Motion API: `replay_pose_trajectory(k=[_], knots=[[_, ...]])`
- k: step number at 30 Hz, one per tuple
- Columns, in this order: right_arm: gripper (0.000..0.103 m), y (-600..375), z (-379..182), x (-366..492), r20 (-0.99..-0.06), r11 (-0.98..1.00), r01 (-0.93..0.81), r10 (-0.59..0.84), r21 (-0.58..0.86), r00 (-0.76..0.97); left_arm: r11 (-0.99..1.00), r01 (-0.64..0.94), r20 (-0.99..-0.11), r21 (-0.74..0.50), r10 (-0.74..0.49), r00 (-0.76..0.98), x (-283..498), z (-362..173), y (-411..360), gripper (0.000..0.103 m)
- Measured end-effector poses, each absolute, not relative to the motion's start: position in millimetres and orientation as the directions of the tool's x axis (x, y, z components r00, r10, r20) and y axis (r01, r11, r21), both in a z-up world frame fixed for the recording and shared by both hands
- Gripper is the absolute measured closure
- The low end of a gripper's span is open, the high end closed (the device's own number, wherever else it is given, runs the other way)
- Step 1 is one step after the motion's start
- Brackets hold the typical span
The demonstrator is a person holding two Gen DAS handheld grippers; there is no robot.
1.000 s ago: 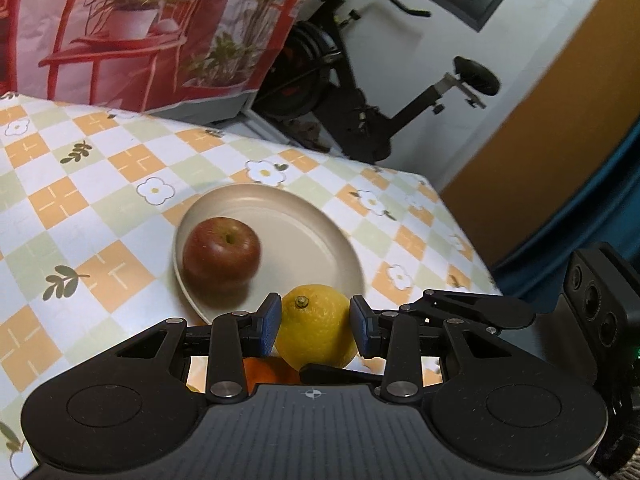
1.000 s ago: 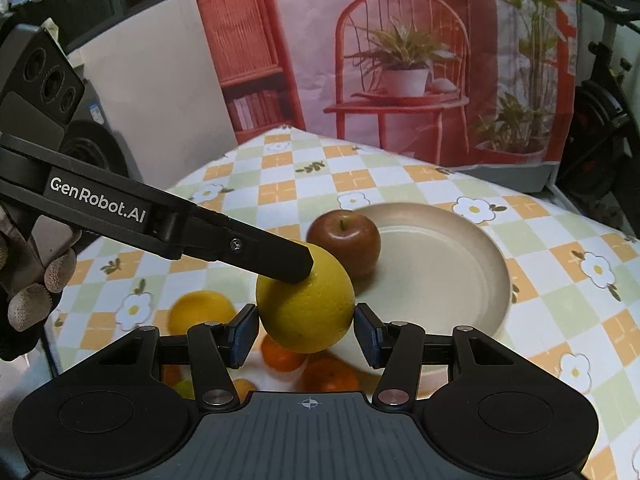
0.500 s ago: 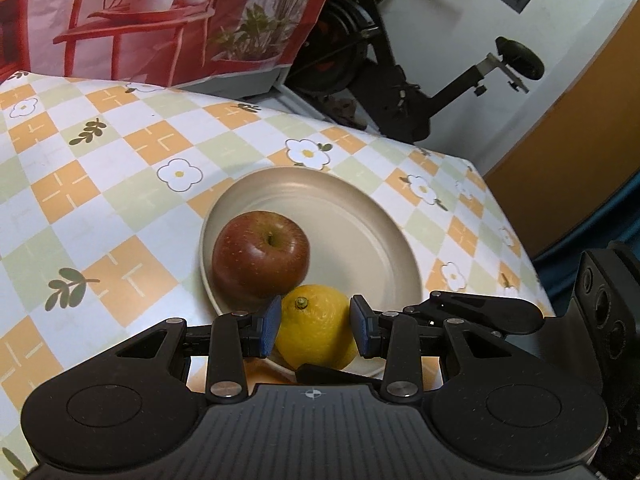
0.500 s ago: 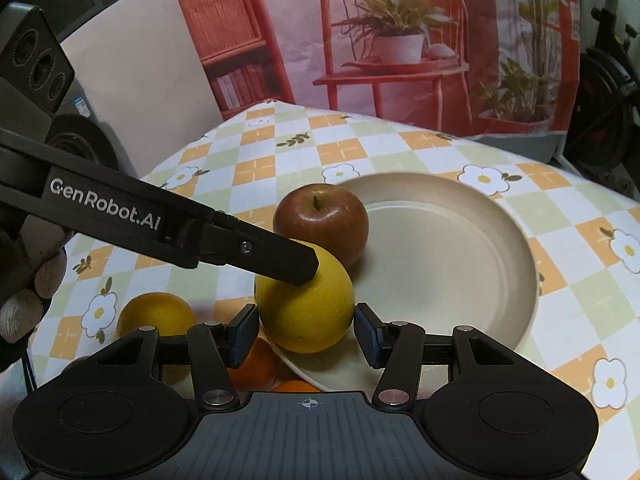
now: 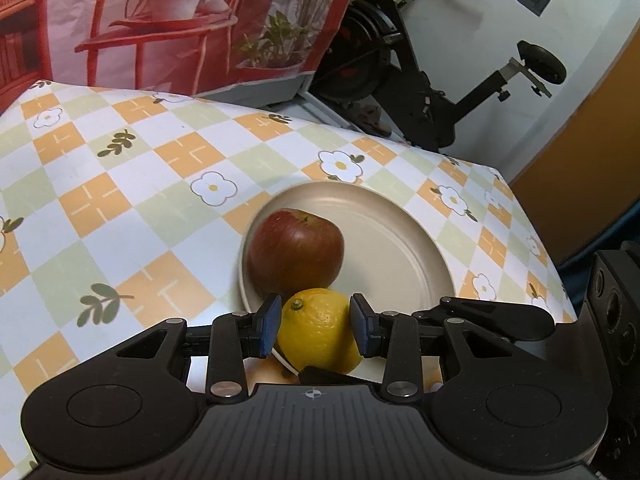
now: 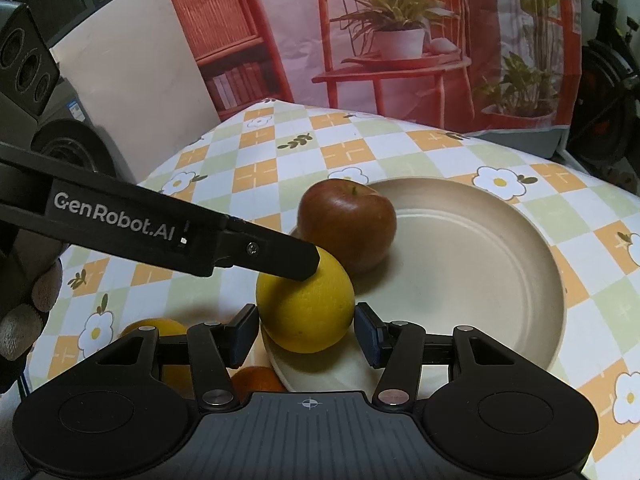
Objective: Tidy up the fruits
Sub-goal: 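Open the left gripper to release the lemon on the plate, then withdraw the left gripper from the plate back toward the fruit pile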
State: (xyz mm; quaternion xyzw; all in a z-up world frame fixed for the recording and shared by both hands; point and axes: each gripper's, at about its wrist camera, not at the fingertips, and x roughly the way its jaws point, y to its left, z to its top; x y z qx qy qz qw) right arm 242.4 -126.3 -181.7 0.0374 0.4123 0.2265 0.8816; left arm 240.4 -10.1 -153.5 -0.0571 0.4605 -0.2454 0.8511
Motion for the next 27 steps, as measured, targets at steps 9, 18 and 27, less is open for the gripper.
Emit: replay_pose_trajectory(k=[9,18,27], knots=[[0.054,-127.6,-173.8,235.7,-0.707,0.904,-0.362,0.409,0.227,0.578,0.887,0.363,-0.762,-0.285,-0.439,0.476,240.7,-150.3,-12.8,0.063],[0.054,-169.2,-160.0,194.6,-0.656,0.936,-0.246,0.351,0.251,0.668,0.904,0.354,-0.76,-0.238,-0.401,0.511,234.8,-147.0,-14.2,0.063],[0.055,-193.0,-154.9,146.6,-0.624,0.954,-0.173,0.292,0.245,0.724,0.922,0.329,-0.719,-0.204,-0.37,0.589,210.0,-130.8,-3.5,0.064]])
